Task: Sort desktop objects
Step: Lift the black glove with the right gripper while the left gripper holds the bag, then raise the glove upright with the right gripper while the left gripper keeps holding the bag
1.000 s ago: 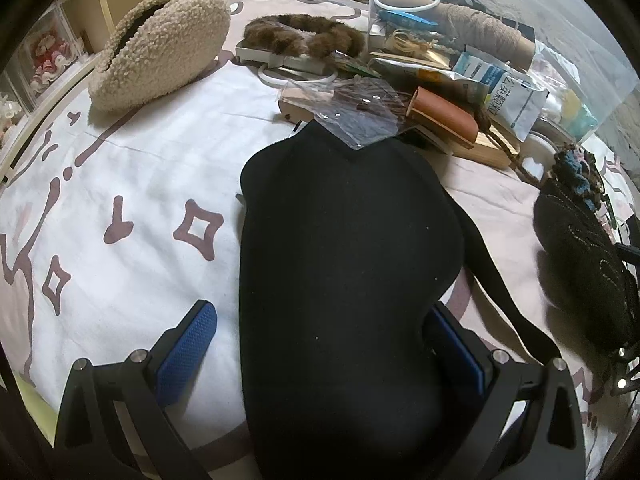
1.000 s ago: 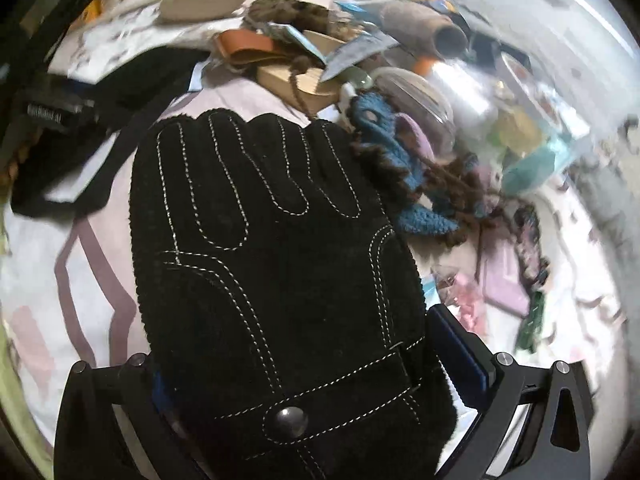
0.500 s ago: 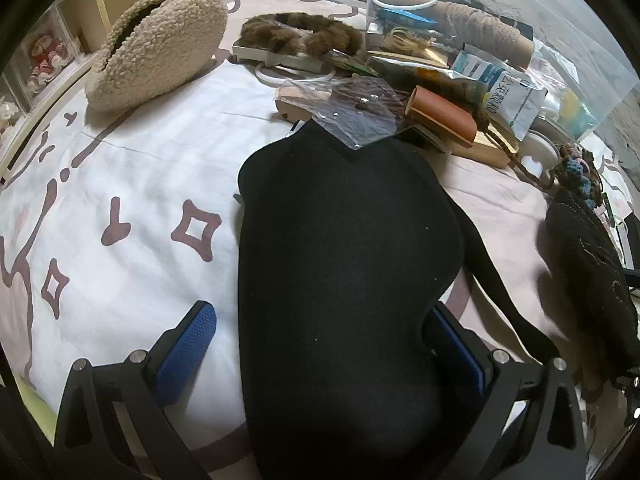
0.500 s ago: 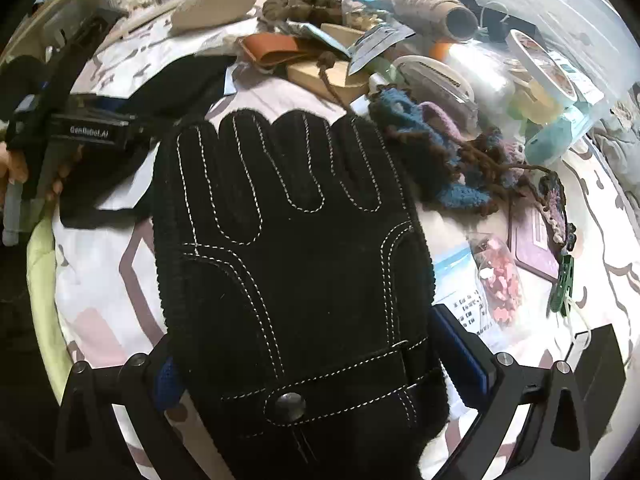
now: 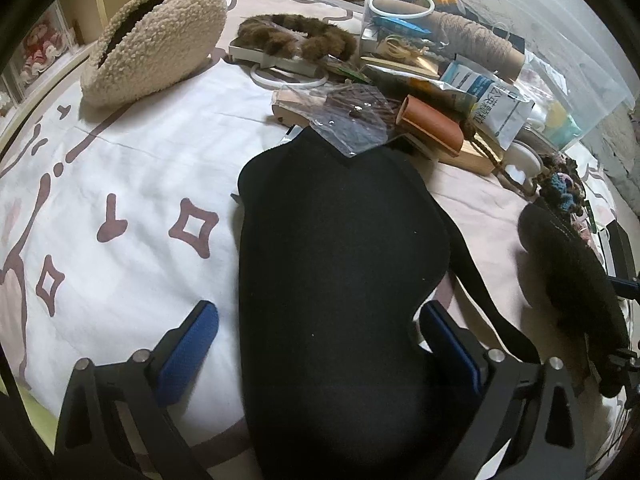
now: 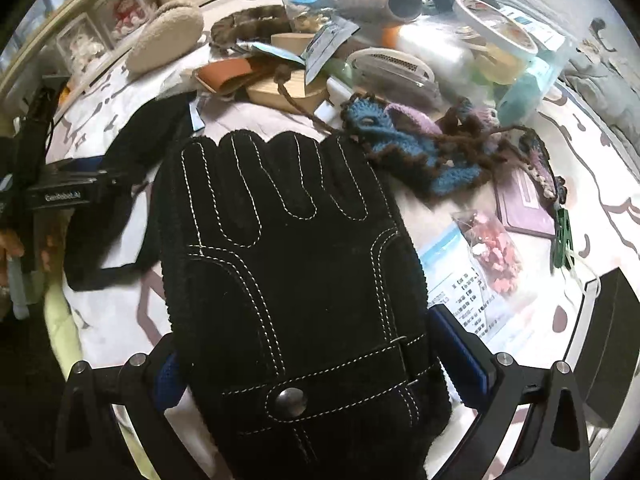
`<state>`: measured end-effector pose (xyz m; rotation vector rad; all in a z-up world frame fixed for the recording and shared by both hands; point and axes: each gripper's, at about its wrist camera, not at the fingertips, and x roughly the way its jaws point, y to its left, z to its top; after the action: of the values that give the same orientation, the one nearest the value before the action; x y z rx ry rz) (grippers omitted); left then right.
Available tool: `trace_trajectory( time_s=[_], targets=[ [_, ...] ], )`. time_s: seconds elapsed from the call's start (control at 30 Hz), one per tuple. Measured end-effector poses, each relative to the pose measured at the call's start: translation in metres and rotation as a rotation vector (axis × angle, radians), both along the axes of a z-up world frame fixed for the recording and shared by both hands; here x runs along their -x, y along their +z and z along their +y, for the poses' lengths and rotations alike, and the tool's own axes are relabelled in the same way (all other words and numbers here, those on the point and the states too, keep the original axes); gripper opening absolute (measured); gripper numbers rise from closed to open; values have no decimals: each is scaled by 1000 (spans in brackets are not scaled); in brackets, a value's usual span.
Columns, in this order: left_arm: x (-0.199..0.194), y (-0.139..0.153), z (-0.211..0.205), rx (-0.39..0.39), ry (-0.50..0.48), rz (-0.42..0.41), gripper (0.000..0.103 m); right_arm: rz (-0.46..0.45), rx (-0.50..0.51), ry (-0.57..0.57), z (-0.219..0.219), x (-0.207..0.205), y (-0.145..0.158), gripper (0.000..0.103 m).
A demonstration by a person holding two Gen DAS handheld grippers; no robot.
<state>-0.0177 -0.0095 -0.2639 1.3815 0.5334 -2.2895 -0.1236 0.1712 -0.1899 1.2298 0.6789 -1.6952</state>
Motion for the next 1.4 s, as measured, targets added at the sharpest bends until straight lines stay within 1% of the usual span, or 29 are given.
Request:
trace_trajectory(
  time_s=[0.1, 0.17, 0.27, 0.4, 0.5, 0.57, 0.63, 0.87, 0.93, 0.97, 1.0, 1.03, 1.17, 1.4],
  targets=[
    [-1, 3, 0, -10, -13, 9, 90, 15, -14, 25, -3, -10, 4, 103],
    [-2, 4, 0, -16, -21, 12, 88, 38, -19, 45, -3, -17, 7, 103],
    [-3, 5, 1, -21, -23, 15, 88, 102, -12, 82, -3, -29, 11, 103],
    [-3, 4, 2, -26, -22, 16, 88, 107, 31, 108, -4, -33, 25, 103],
    [-3, 5, 2, -29, -23, 17, 88, 116, 59, 91, 1, -32, 37, 103],
    [-4, 5, 2, -29, -22, 16, 88, 107, 72, 67, 5, -27, 38, 103],
    [-4, 5, 2, -29, -22, 17, 88, 65, 82, 30, 11, -16, 32, 103],
    [-6, 5, 3, -37, -23, 19, 88, -178, 130, -160, 40, 35, -9, 103],
    [-6, 5, 4, -48, -28, 26, 88, -236, 132, -185, 43, 40, -18, 103],
    [-6, 5, 4, -54, -33, 30, 84, -250, 136, -178, 41, 38, -18, 103],
    [-6, 5, 3, -58, -37, 36, 77, -249, 145, -159, 39, 35, -15, 103],
    [-6, 6, 3, -60, -39, 40, 75, -238, 150, -137, 36, 30, -12, 103],
    [-6, 6, 1, -79, -29, 49, 72, -148, 122, -70, 22, 11, 1, 103],
    [-9, 9, 0, -100, -31, 63, 68, -42, 50, -5, 13, -9, 6, 103]
  ],
)
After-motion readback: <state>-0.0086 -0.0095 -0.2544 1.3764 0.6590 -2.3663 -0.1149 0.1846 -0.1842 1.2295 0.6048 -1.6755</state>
